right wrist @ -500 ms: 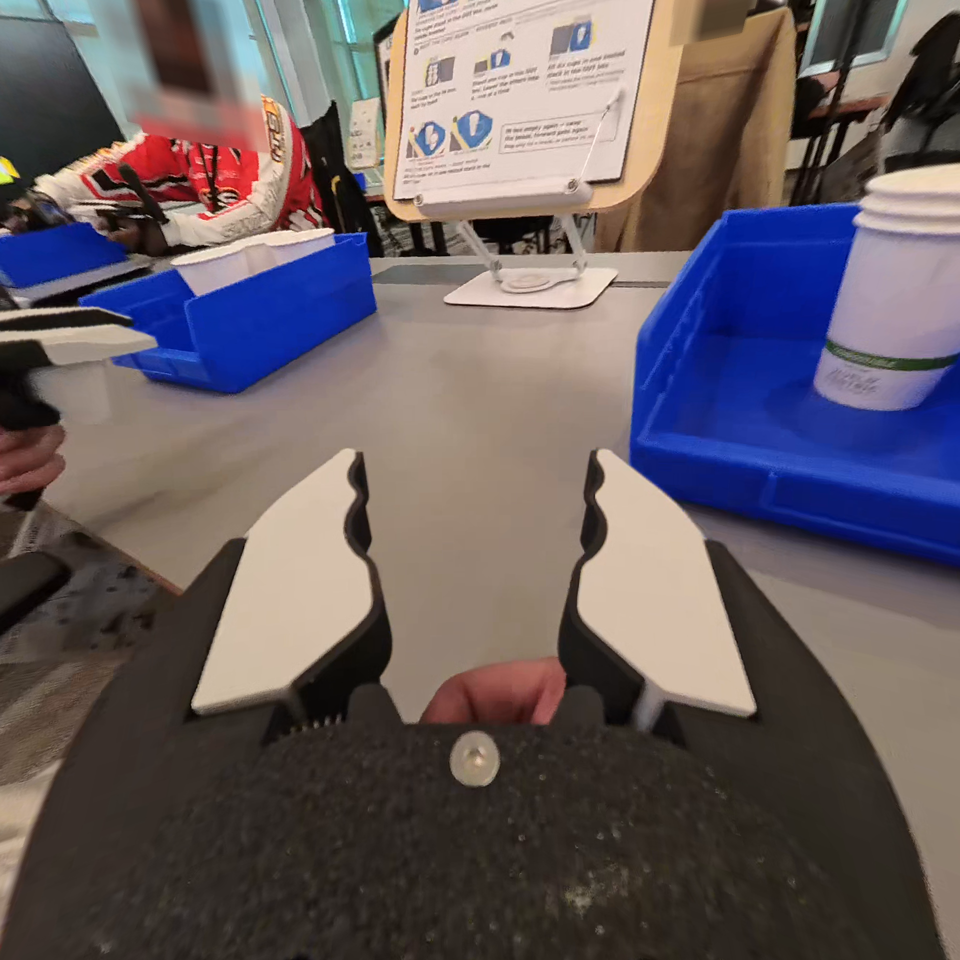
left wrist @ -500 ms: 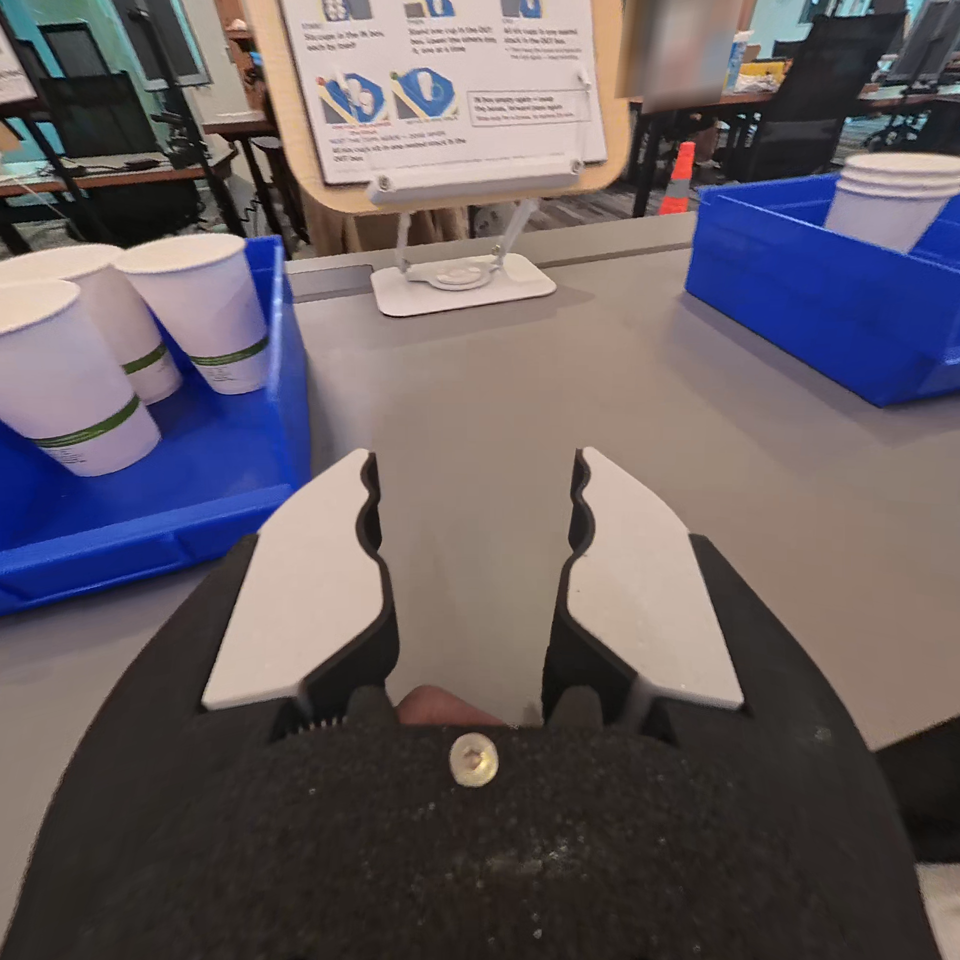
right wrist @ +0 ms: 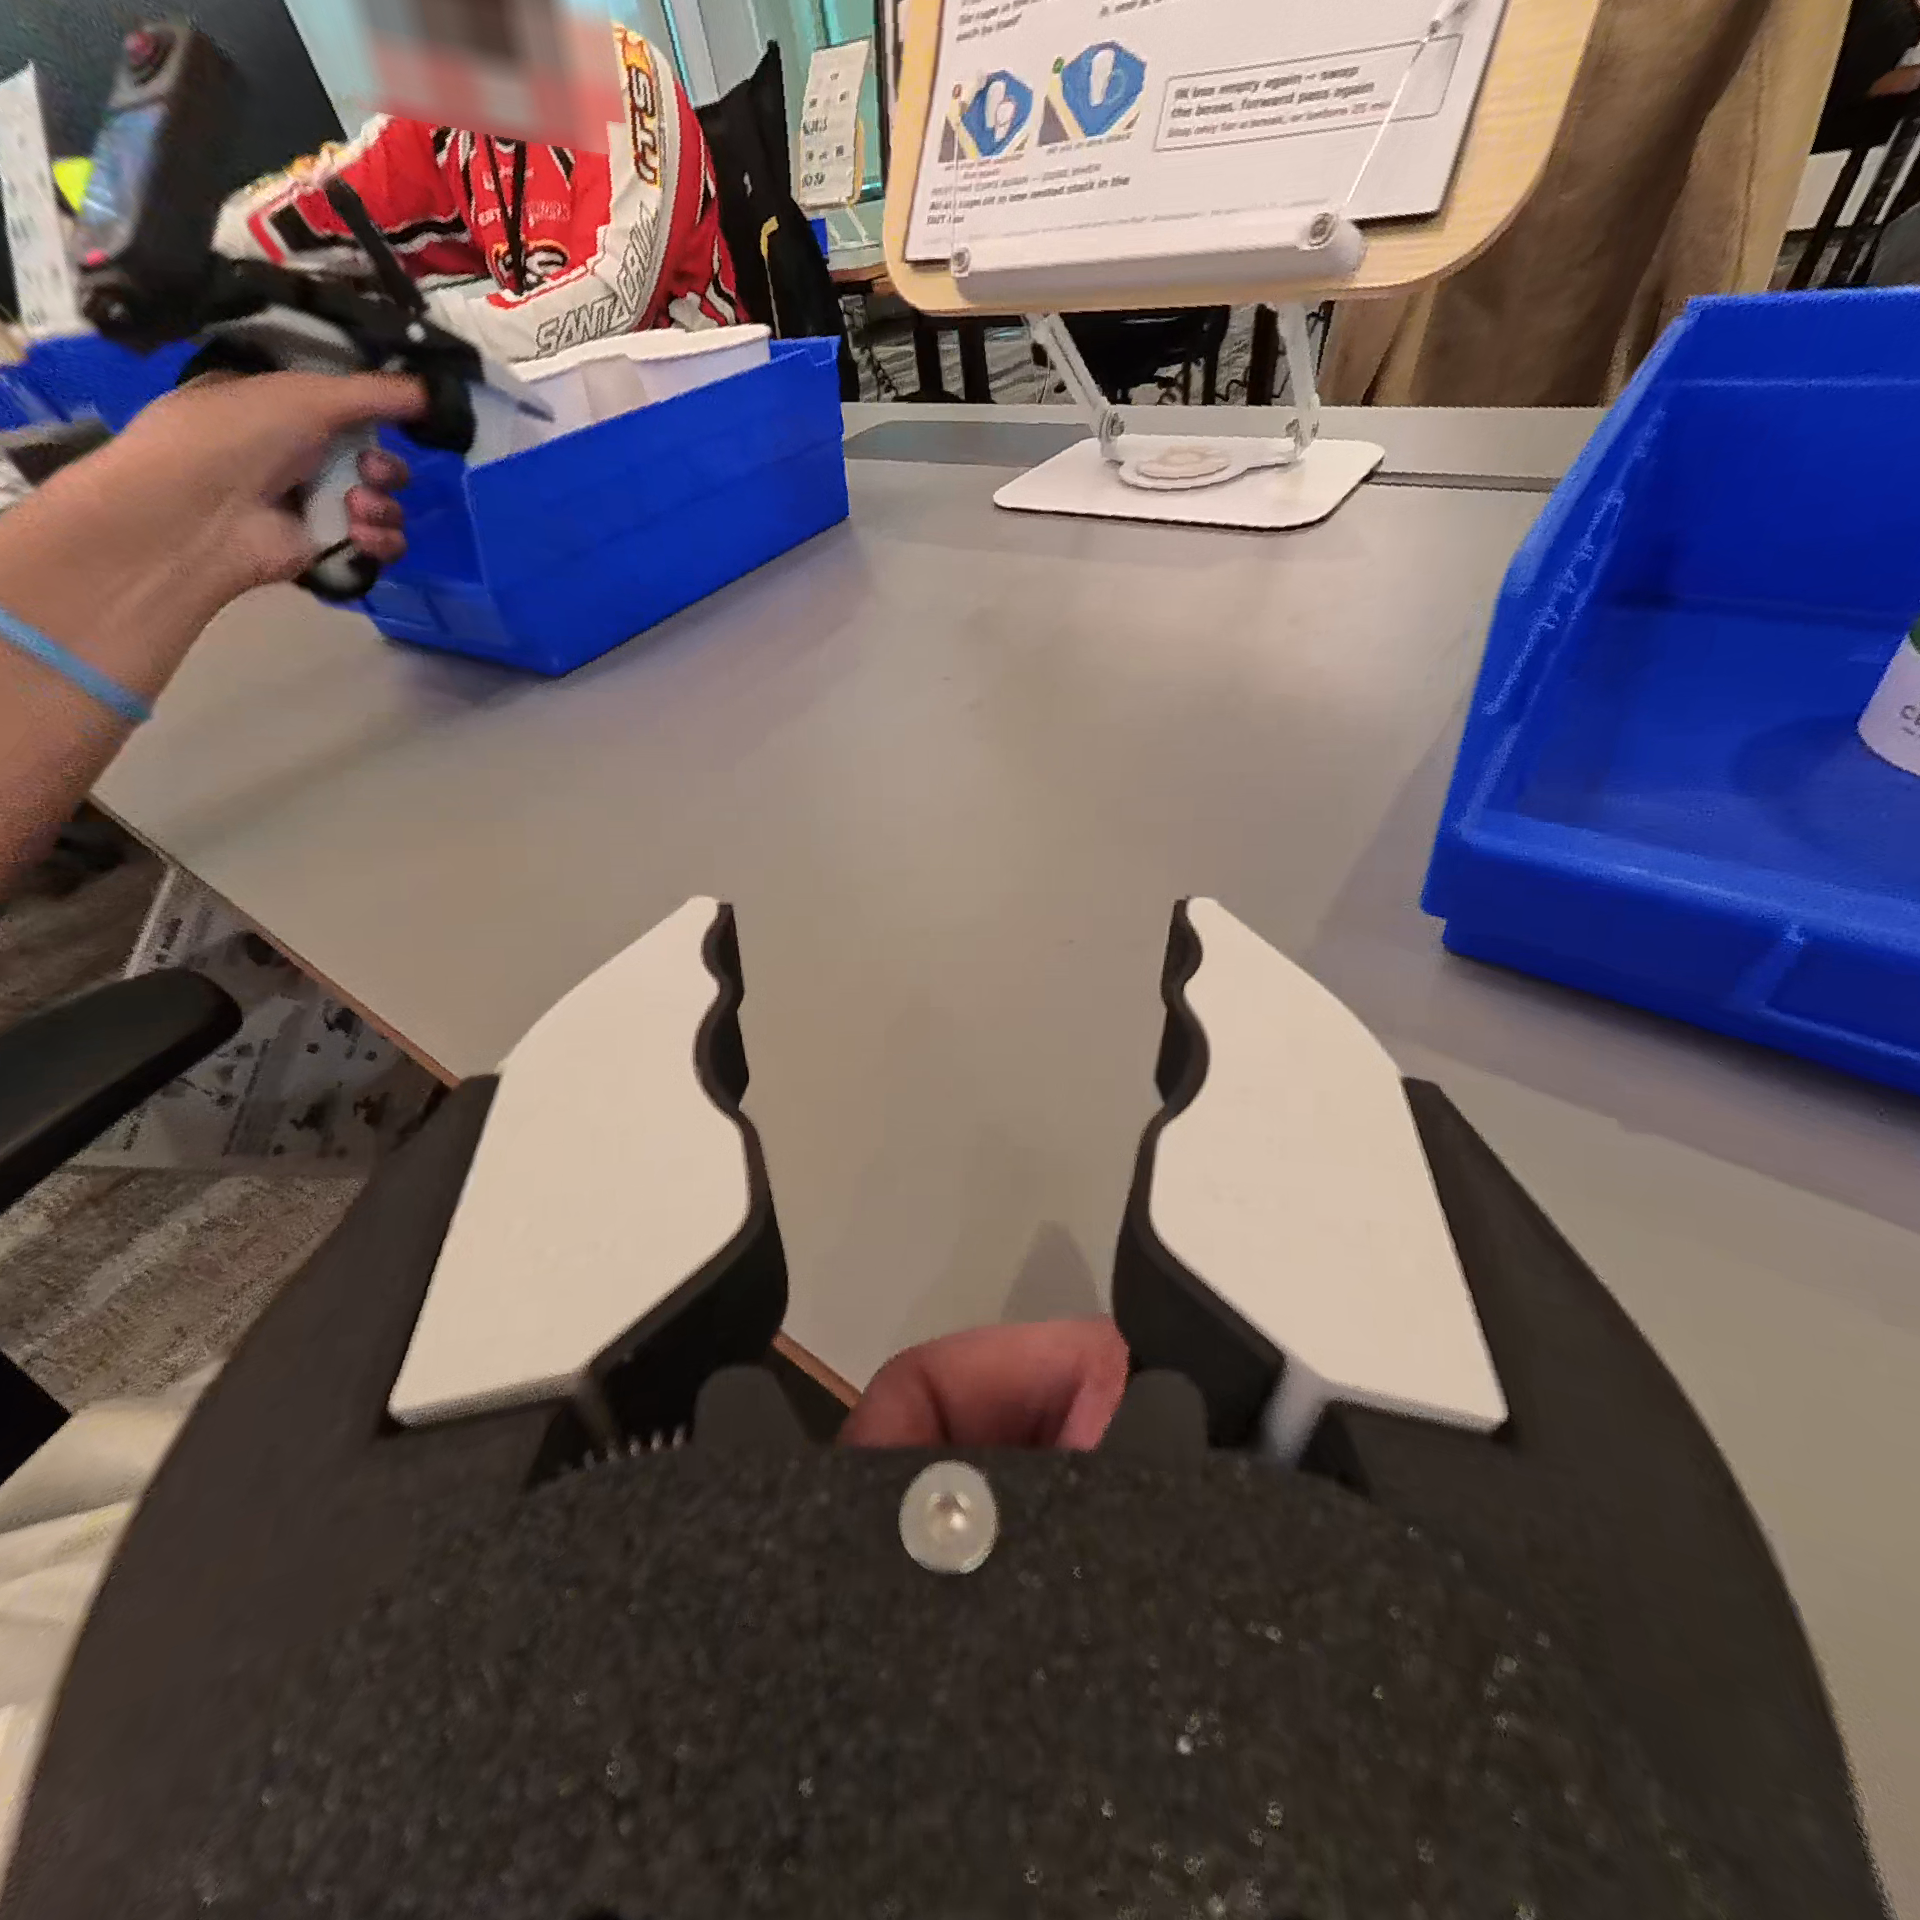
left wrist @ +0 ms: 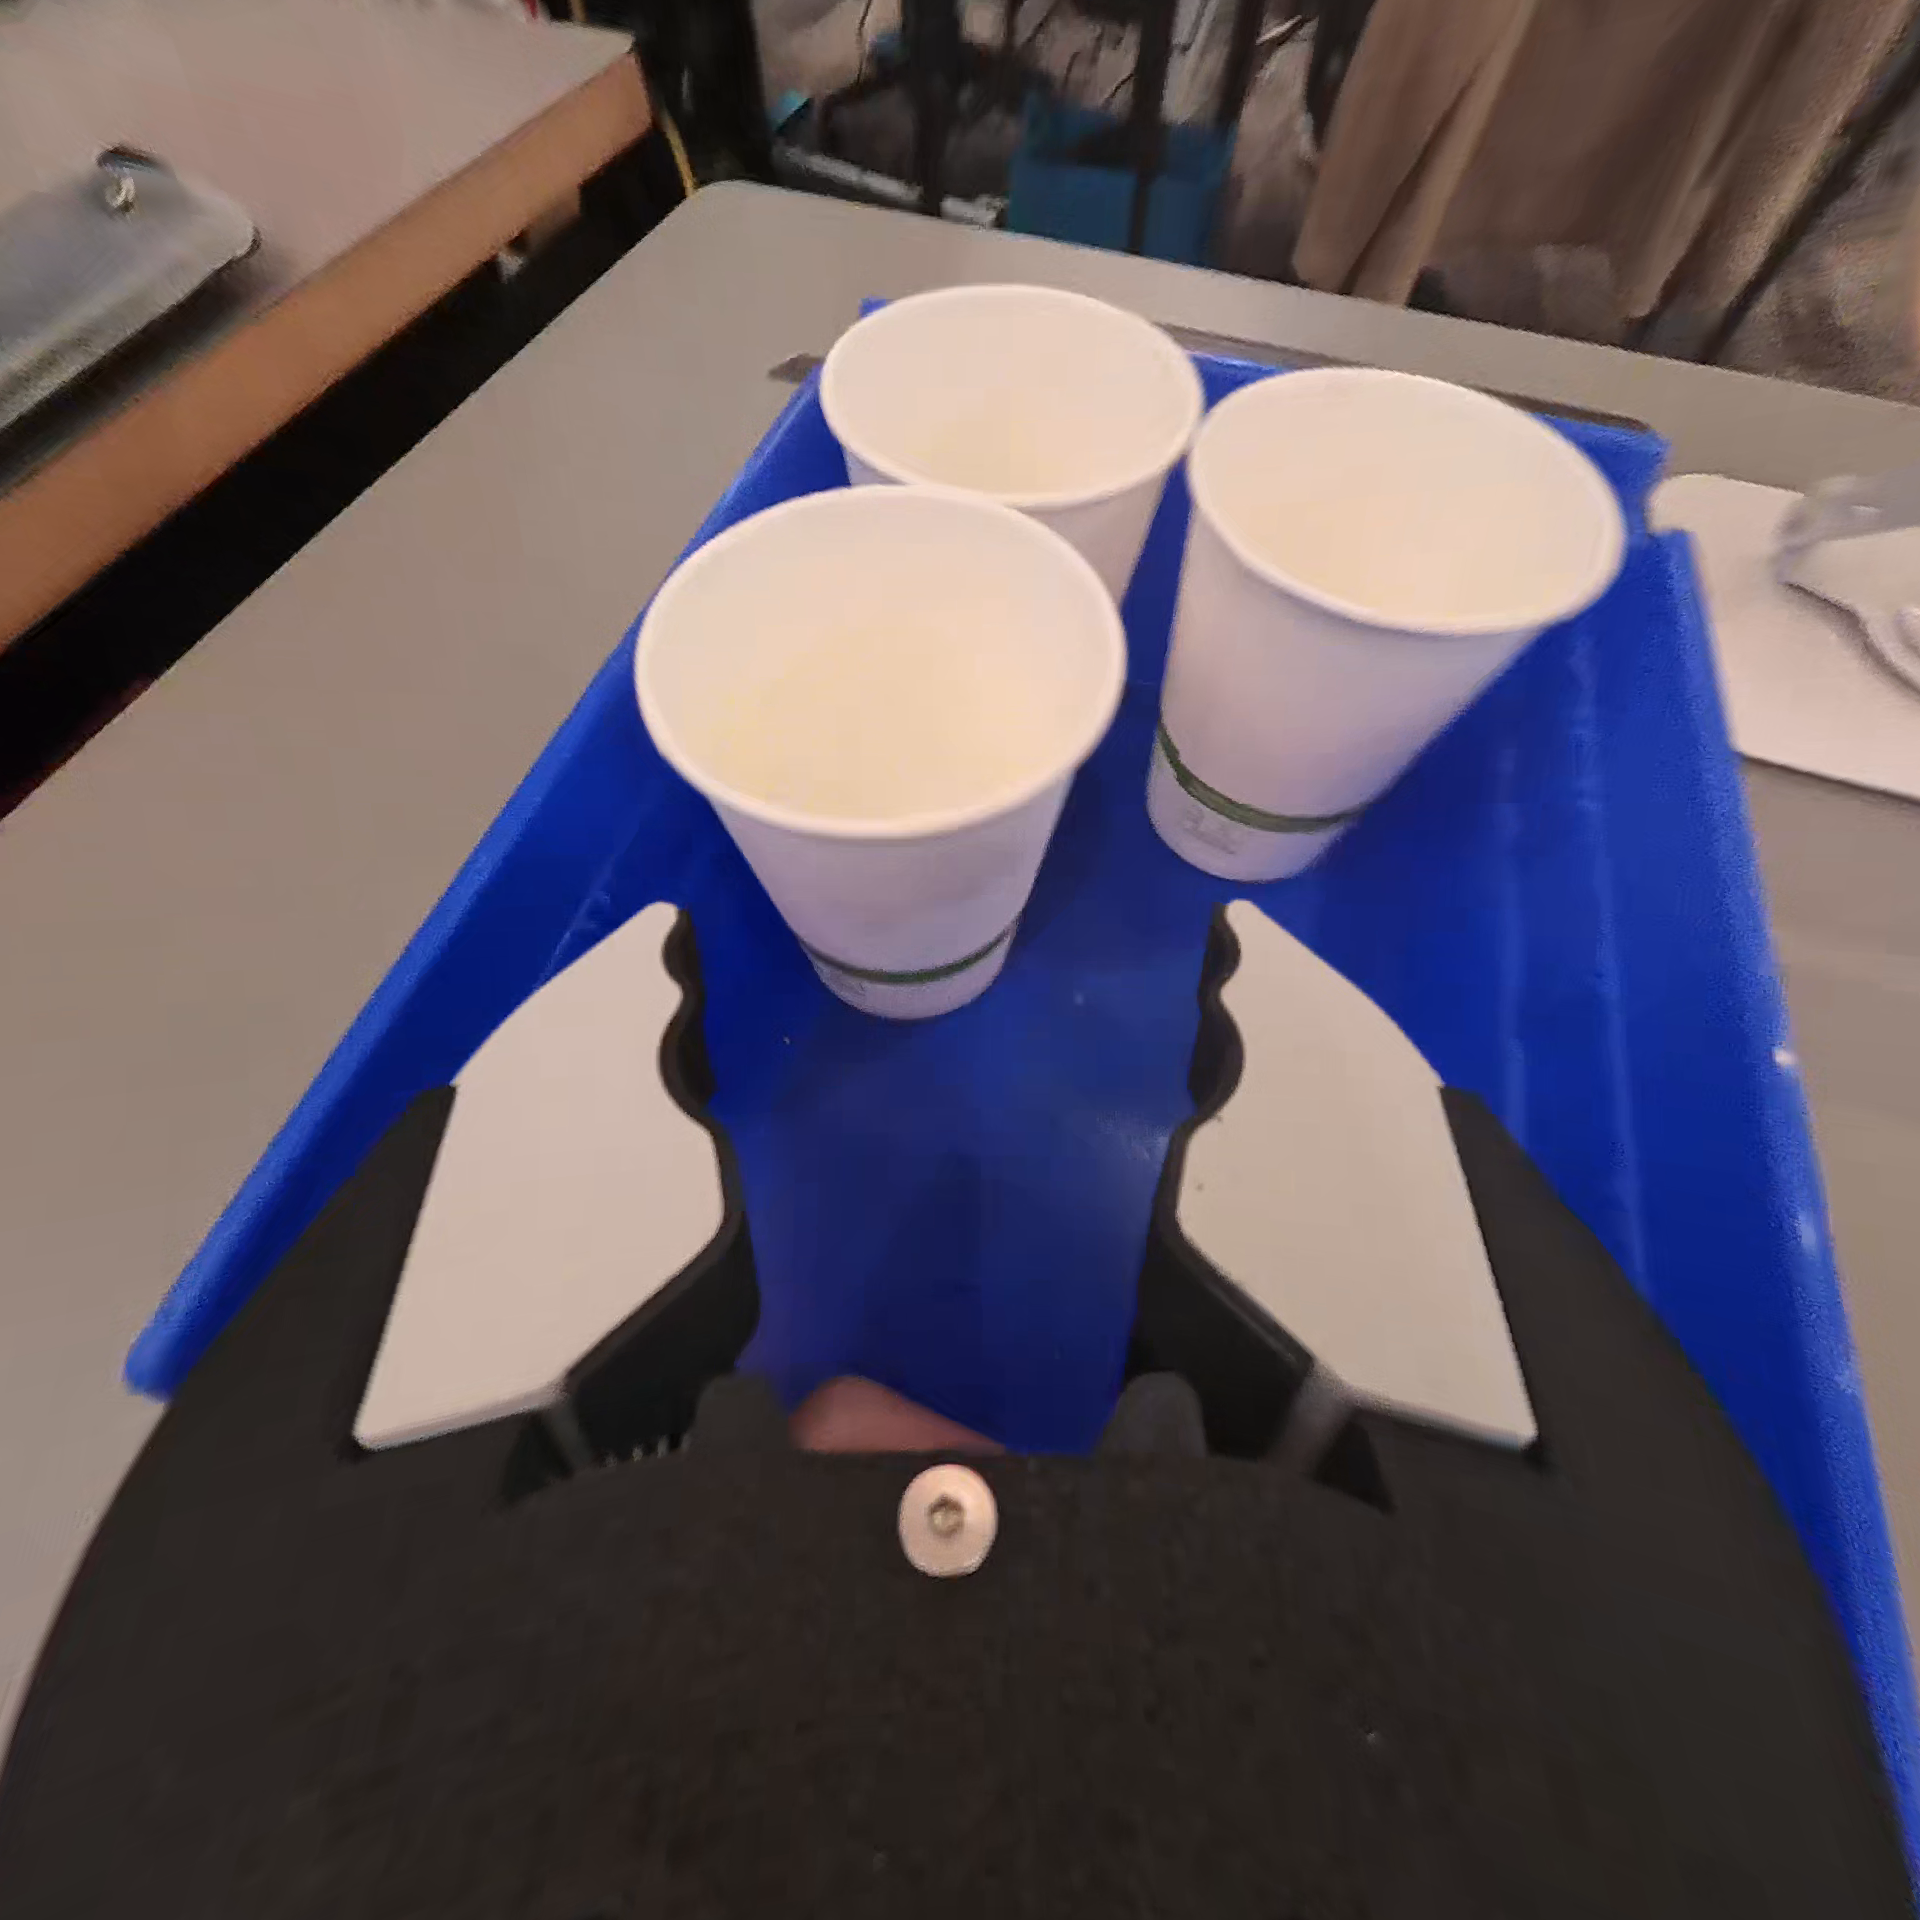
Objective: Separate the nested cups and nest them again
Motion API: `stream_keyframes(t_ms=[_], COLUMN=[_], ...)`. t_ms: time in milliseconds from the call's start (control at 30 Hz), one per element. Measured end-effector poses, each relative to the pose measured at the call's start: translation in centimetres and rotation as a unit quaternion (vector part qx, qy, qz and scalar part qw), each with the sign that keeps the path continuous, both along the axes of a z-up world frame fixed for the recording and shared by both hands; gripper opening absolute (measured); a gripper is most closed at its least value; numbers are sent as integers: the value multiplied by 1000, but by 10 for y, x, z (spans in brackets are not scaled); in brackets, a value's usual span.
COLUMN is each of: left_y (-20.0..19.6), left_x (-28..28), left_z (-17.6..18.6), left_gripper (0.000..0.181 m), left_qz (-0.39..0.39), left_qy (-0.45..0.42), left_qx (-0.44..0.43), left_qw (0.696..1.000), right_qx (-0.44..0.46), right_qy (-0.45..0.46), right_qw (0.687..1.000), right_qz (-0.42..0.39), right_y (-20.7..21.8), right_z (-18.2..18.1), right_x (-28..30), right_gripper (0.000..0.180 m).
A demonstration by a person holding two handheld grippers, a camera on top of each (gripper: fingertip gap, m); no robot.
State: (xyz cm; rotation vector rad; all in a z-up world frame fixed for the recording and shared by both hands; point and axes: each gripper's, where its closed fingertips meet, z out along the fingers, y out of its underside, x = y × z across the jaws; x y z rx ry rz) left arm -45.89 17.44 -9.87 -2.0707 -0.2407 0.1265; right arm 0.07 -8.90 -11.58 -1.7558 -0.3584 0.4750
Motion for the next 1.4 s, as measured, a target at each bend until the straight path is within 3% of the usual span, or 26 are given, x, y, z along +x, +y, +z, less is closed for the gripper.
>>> stream_keyframes(t_ms=[167,433,667,800,967,1133,1233,1400], left_y=[27,51,46,28,-30,-119,-158,-194], left_x=[-20,-43,-25,-6,44,132,186,260], left_z=[-18,-22,-12,33,82,100,94,71], left_gripper=[91,95,86,85,85,85,85,85], left_qz=[79,149,101,6,-227,-478,-583,-680], left_qy=[48,66,35,20,-5,-42,-38,18], left_qx=[-71,-70,-28,39,96,101,78,46], left_qw=[993,984,994,999,969,871,808,732], right_qx=[0,-19,-22,-24,9,7,18,47], right_qy=[-9,-14,-6,18,54,77,3,-154], right_qw=[1000,999,999,999,995,974,956,919], right_qz=[17,45,41,37,82,211,292,359], right_y=[-5,-12,-9,-5,-3,1,3,17], right_z=[-2,-13,-13,-6,15,40,61,94], right_x=[-6,-21,-17,-5,5,-18,-47,-93], right_gripper=[77,75,73,73,68,72,76,84])
